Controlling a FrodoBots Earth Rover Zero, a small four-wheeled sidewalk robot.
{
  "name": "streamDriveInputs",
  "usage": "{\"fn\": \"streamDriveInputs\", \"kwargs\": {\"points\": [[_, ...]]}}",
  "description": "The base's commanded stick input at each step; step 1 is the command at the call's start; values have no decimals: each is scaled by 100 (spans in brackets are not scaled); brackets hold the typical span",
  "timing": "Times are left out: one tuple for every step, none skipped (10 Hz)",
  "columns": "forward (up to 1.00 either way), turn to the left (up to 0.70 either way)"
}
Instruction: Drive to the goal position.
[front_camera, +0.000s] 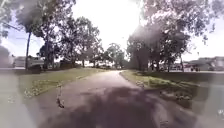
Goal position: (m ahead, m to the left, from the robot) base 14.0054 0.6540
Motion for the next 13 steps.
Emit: {"fn": "streamDriveInputs", "kwargs": {"points": [[70, 0], [70, 0], [70, 0], [70, 0], [70, 0], [70, 0], [70, 0], [70, 0], [70, 0], [70, 0], [70, 0], [70, 0], [70, 0]]}}
